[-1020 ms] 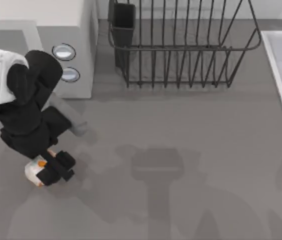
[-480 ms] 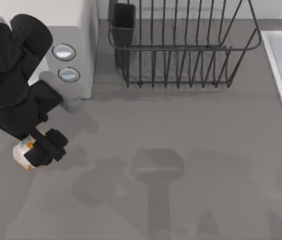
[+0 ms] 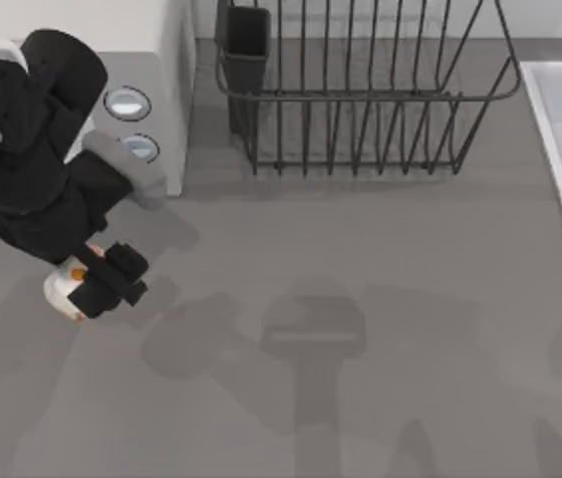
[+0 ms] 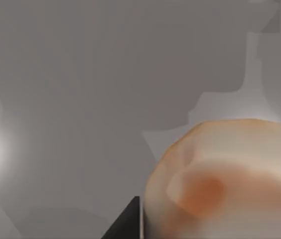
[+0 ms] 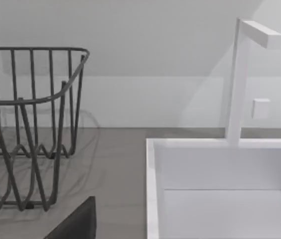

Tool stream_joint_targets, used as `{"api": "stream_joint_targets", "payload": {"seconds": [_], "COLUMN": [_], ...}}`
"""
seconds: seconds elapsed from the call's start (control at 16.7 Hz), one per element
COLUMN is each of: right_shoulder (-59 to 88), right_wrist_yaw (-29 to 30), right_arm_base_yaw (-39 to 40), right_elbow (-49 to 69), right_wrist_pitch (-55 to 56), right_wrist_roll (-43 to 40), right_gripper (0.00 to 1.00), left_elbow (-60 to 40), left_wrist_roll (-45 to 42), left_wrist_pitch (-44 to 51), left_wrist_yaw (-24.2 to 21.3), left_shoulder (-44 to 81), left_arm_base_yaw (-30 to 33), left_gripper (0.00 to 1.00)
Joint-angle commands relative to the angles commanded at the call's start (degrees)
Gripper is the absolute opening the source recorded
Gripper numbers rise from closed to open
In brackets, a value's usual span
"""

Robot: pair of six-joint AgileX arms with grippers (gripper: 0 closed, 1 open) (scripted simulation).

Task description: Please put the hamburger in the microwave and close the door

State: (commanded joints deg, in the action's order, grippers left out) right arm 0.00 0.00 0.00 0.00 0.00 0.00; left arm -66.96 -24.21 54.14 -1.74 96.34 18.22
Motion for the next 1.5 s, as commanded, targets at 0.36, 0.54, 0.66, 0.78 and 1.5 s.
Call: {"api": "stream_joint_targets", "payload": {"seconds": [0.36, 0.54, 0.66, 0.78, 1.5], "right_shoulder": [0.0, 0.0, 0.0, 0.0, 0.0], "right_wrist_yaw": [0.0, 0.0, 0.0, 0.0, 0.0], "right_arm_base_yaw": [0.0, 0.0, 0.0, 0.0, 0.0], "right_elbow": [0.0, 0.0, 0.0, 0.0, 0.0], "right_wrist_pitch": [0.0, 0.0, 0.0, 0.0, 0.0], "right_wrist_roll": [0.0, 0.0, 0.0, 0.0, 0.0], "right_gripper": [1.0, 1.0, 1.0, 1.0, 1.0], "left_elbow": [4.1, 6.7, 8.7, 10.8, 18.6], "left_wrist_roll": [6.3, 9.5, 11.5, 13.4, 18.9], "left_wrist_pitch": [-26.4, -43.6, -55.6, -67.5, -104.5], "left_wrist_yaw": [-2.3, -4.0, -5.2, -6.5, -11.3], "left_shoulder": [6.0, 9.6, 11.9, 14.2, 23.1], "left_arm_base_yaw": [-4.2, -8.0, -11.2, -14.8, -29.8], "left_gripper": [0.0, 0.0, 0.0, 0.0, 0.0]}}
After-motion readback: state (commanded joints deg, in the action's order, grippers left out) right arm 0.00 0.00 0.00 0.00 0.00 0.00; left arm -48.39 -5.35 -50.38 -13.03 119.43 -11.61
